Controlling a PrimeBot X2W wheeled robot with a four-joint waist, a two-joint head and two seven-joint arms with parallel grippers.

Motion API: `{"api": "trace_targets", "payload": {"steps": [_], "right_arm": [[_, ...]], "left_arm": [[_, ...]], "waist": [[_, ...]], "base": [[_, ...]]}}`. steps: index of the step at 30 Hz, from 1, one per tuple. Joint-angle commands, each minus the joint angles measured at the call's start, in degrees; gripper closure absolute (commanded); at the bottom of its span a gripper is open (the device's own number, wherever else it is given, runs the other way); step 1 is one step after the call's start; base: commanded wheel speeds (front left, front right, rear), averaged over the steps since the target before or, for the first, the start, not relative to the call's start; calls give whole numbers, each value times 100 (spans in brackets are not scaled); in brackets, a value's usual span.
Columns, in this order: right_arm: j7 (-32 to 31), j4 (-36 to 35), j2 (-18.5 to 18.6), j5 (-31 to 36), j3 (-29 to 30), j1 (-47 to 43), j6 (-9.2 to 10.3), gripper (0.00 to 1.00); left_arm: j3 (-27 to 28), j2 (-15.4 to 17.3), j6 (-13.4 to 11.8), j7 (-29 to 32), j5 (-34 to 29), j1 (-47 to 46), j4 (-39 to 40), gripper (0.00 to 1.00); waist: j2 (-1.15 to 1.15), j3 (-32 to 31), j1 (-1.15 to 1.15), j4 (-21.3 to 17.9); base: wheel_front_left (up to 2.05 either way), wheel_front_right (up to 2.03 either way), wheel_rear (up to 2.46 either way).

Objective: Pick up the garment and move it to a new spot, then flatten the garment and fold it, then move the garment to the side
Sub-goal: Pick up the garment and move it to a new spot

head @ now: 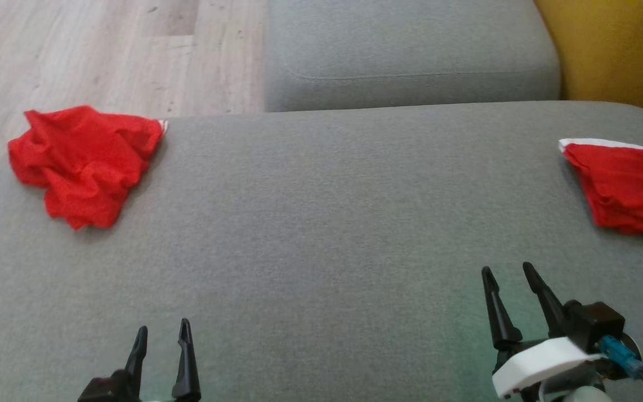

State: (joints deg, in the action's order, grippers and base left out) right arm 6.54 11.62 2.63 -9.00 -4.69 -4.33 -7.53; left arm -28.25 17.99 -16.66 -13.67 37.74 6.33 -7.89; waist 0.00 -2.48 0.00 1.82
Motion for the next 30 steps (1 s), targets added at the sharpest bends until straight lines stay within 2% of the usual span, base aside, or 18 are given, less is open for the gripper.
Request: {"api": "trace_targets", "payload": {"steps": [1,6,19,22,30], "right_arm": [[17,-231,25,-11,-100,120,4,0],[11,-277,25,45,-80,82,4,0],[29,-268,25,-24,-196,167,4,0],[5,-255,25,-21,-355,279,4,0],[-53,-188,25,36,-639,528,4,0]], "left_arm": [[166,94,-25,-16,-55,-294,164,0],[169,122,-33,-2,-79,-361,164,0],[319,372,-161,50,-108,-315,432,0],[414,401,-237,28,-89,-241,539,0],[695,414,-375,-67,-78,11,842,0]], "waist": [[0,11,0,105],[0,20,0,678],[0,22,0,2594],[0,110,0,2742],[0,255,0,2834]], "base": [[0,0,0],[0,0,0],[0,0,0],[0,0,0],[0,0,0]]}}
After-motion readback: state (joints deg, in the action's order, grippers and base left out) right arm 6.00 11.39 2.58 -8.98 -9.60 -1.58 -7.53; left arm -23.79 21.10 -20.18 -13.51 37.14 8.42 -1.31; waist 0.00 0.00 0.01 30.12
